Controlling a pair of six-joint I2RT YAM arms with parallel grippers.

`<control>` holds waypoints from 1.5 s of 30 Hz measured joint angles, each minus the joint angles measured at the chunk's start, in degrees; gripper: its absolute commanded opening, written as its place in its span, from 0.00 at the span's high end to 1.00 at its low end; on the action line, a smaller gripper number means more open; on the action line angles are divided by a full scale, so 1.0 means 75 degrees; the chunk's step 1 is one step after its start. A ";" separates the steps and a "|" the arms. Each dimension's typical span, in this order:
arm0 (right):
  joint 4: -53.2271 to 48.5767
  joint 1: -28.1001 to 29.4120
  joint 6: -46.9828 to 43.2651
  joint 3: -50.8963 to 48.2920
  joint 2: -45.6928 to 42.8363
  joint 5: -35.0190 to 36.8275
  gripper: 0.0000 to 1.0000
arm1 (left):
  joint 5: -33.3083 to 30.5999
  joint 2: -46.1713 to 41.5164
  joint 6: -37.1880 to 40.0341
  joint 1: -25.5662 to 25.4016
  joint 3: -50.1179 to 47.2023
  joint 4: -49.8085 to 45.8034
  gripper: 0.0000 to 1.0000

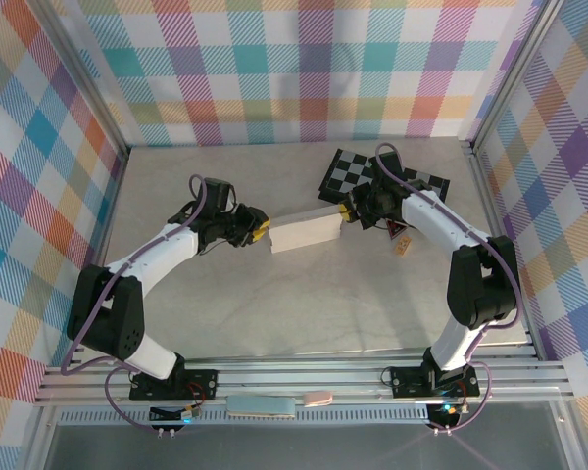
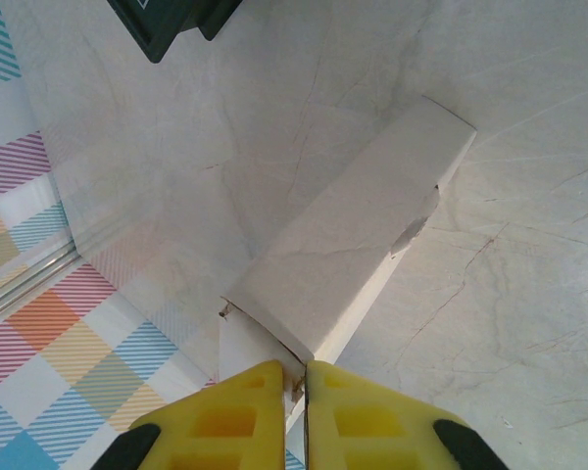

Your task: Fold the paper box

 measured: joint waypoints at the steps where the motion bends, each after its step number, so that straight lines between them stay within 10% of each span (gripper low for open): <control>1: -0.0003 0.0000 0.0003 0.0000 0.0000 0.0000 0.89 | 0.0029 0.0006 0.0006 -0.0012 -0.0015 0.0032 0.81; 7: -0.0003 0.0000 0.0003 0.0000 0.0000 0.0000 0.85 | 0.0082 0.0006 0.0154 -0.0026 -0.0166 0.0280 0.88; 18: -0.0160 0.1107 0.0766 -0.0379 -0.0702 0.1547 0.26 | 0.0122 0.0003 0.0350 -0.0044 -0.0195 0.0373 0.92; 38: 0.1017 0.1786 0.1731 -0.0618 0.0271 0.1679 0.26 | 0.0125 -0.0146 0.0831 -0.0329 -0.0108 -0.0221 0.93; 45: 0.1244 0.1734 0.1303 -0.2334 -0.0396 0.1020 0.23 | 0.0029 -0.0216 0.1067 -0.0854 -0.0428 -0.0845 0.76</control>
